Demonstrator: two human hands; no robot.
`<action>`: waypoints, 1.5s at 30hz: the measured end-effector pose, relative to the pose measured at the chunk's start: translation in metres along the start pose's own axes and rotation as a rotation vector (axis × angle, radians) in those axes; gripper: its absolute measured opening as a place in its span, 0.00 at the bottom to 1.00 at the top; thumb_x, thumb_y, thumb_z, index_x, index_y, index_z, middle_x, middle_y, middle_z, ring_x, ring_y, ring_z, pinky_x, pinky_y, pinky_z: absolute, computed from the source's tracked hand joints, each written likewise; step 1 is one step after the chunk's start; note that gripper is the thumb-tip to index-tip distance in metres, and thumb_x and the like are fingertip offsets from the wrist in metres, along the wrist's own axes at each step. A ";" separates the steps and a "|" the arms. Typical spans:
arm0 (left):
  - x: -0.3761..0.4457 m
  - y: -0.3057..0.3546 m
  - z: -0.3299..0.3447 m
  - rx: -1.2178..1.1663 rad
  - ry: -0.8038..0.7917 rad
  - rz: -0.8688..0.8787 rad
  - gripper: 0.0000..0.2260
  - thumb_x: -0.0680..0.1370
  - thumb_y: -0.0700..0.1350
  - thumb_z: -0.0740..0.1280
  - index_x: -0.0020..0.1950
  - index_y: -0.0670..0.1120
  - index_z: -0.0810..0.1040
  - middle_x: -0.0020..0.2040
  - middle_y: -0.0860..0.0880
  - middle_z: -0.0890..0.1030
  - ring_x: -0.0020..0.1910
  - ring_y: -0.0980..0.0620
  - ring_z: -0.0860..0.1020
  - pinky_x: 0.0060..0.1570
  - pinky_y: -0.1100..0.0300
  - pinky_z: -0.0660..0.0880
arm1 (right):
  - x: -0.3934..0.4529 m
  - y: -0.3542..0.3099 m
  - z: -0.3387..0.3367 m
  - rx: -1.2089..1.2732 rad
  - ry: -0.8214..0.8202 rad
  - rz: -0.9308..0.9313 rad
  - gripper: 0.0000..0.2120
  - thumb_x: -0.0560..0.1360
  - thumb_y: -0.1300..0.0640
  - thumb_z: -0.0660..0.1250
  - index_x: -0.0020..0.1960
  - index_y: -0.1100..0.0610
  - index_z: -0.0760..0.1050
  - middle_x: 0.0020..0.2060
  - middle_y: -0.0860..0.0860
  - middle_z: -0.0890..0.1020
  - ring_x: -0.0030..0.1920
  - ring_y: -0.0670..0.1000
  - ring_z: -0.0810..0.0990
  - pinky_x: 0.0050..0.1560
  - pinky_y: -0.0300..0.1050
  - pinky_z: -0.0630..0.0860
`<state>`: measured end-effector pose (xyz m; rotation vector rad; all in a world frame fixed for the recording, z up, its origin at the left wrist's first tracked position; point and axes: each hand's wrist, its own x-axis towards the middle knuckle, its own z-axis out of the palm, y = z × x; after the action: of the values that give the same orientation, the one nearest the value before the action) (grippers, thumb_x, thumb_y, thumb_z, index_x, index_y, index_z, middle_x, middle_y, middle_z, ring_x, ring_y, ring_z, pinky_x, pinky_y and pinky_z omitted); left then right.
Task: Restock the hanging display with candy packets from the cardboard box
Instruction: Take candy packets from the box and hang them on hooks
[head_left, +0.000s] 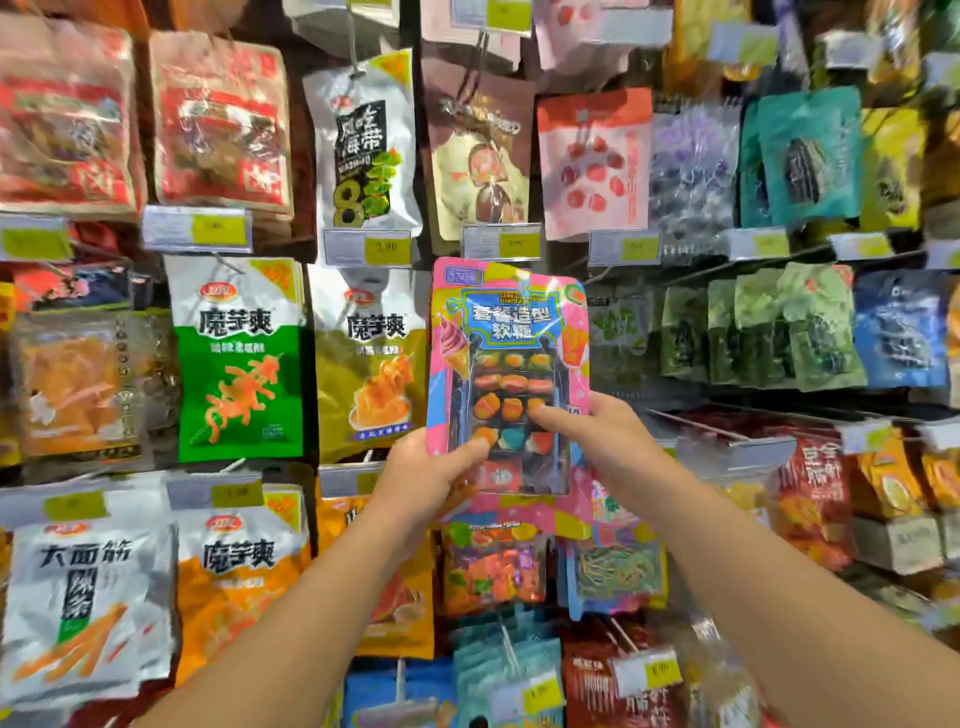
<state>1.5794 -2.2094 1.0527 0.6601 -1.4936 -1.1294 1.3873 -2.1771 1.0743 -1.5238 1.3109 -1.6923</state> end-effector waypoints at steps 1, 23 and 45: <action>0.006 -0.001 -0.001 0.013 -0.003 0.012 0.06 0.76 0.41 0.72 0.40 0.45 0.77 0.27 0.48 0.76 0.19 0.56 0.70 0.19 0.67 0.64 | 0.007 0.000 -0.001 -0.012 -0.015 -0.003 0.18 0.65 0.46 0.77 0.50 0.54 0.84 0.46 0.53 0.87 0.52 0.59 0.84 0.47 0.53 0.79; 0.082 -0.023 -0.033 0.148 0.110 -0.011 0.12 0.68 0.43 0.77 0.47 0.41 0.80 0.33 0.41 0.78 0.25 0.48 0.74 0.24 0.65 0.67 | 0.157 -0.079 -0.001 -0.170 0.119 -0.416 0.29 0.70 0.57 0.73 0.69 0.53 0.66 0.55 0.46 0.79 0.52 0.48 0.80 0.60 0.49 0.75; 0.116 0.000 -0.001 0.040 0.200 0.026 0.10 0.71 0.42 0.75 0.46 0.36 0.80 0.34 0.39 0.76 0.22 0.51 0.69 0.20 0.66 0.63 | 0.162 -0.094 -0.022 -0.077 -0.007 -0.655 0.37 0.67 0.51 0.68 0.74 0.42 0.60 0.62 0.40 0.75 0.60 0.52 0.79 0.63 0.60 0.75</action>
<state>1.5512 -2.3109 1.1018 0.7569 -1.3529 -0.9857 1.3485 -2.2712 1.2331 -2.1630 0.9263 -2.0179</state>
